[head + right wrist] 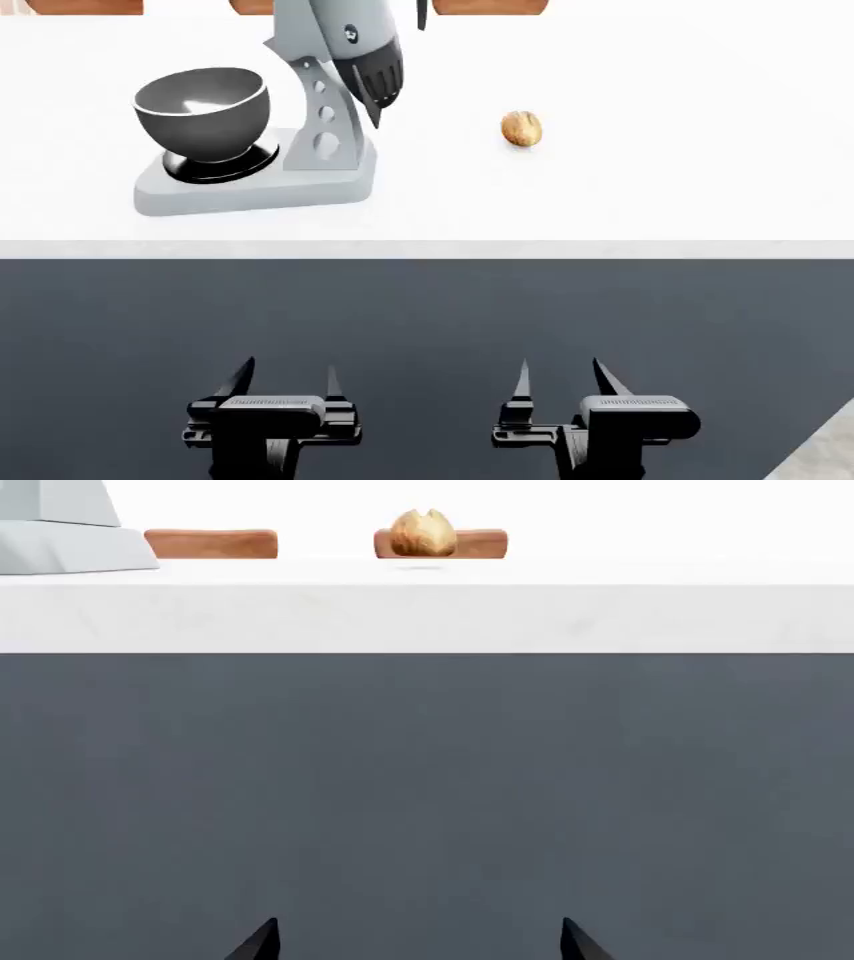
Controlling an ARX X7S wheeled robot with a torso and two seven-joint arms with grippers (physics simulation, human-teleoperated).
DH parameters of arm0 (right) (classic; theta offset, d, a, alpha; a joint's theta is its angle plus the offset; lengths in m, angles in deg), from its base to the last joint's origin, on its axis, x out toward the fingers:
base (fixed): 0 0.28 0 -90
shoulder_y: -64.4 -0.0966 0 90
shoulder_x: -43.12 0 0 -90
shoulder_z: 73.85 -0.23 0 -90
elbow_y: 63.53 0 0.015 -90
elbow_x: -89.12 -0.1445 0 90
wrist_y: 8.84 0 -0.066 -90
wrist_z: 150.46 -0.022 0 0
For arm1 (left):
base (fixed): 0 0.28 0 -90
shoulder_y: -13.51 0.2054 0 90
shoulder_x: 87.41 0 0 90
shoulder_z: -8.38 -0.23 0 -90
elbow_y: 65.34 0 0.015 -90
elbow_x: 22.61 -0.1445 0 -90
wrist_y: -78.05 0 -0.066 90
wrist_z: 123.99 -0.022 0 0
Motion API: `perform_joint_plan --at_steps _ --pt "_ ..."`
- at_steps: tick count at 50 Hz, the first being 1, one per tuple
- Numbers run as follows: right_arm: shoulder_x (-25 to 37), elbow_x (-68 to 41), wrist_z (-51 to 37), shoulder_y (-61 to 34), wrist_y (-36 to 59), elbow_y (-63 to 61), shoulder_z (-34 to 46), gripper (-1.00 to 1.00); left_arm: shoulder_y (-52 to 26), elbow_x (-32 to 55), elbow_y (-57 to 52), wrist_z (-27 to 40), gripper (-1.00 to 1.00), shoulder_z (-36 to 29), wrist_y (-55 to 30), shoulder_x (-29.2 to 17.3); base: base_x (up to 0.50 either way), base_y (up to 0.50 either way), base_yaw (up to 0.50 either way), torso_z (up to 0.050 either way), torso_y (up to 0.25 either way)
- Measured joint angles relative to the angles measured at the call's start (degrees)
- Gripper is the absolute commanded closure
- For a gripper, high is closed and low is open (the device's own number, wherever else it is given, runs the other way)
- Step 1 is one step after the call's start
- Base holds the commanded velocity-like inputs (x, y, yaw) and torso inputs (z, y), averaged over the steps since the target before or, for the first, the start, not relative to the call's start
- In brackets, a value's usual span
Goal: Place the bread in the stand mixer bowl.
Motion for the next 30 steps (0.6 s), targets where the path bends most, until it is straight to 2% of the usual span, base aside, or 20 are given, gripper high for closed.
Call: perform_joint_plan --at_steps 21,25,30 --pt "2.49 -1.45 -3.43 0.15 1.22 -1.17 3.08 -1.00 0.15 2.61 -1.31 2.61 -1.00 -2.98 -1.96 -2.41 0.00 0.00 0.00 0.000 0.000" --pt "3.41 -3.12 -3.11 0.19 5.26 -5.30 3.49 -1.00 -0.03 3.38 -4.88 2.90 -1.00 -3.53 -5.53 -3.21 0.00 0.00 0.00 0.000 0.000" --pt "5.44 -5.87 -3.15 -0.71 15.45 -17.08 3.29 -1.00 -1.26 5.02 -15.46 3.26 -1.00 -3.60 -15.67 -4.89 0.00 0.00 0.00 0.005 0.000"
